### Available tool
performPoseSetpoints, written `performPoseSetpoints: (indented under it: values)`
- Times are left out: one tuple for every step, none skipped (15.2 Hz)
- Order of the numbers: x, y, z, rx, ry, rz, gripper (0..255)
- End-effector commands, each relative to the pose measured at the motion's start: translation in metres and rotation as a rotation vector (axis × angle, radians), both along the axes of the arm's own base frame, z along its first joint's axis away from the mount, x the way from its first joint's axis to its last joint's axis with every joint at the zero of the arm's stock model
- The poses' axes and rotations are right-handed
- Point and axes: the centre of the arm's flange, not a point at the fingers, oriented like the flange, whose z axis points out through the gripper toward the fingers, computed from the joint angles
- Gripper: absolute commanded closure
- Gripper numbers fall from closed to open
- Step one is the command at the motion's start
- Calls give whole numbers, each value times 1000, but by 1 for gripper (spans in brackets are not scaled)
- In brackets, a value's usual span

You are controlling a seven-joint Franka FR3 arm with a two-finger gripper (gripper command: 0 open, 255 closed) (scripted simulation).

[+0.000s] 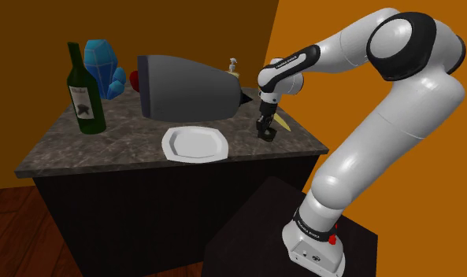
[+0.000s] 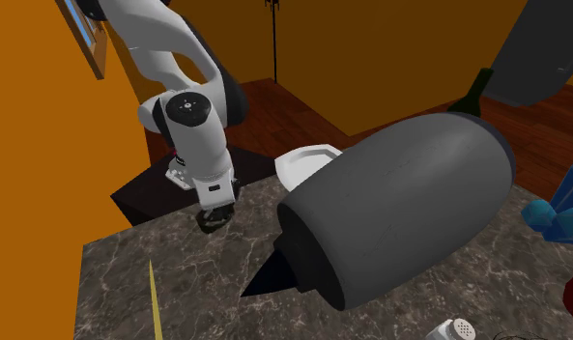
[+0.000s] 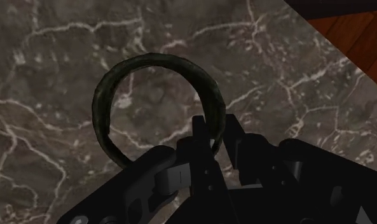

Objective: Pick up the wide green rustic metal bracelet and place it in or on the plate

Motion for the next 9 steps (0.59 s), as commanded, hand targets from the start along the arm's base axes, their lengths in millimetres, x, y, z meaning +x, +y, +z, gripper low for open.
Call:
performPoseSetpoints:
  values:
    - [0,0,10,0,1,0,255]
    - [0,0,15,0,1,0,255]
    - [0,0,21,0,1,0,255]
    - [0,0,26,0,1,0,255]
    - [0,0,31,0,1,0,255]
    - [0,0,36,0,1,0,255]
    - [0,0,42,0,1,0,255]
    - [0,0,47,0,1,0,255]
    - [0,0,52,0,1,0,255]
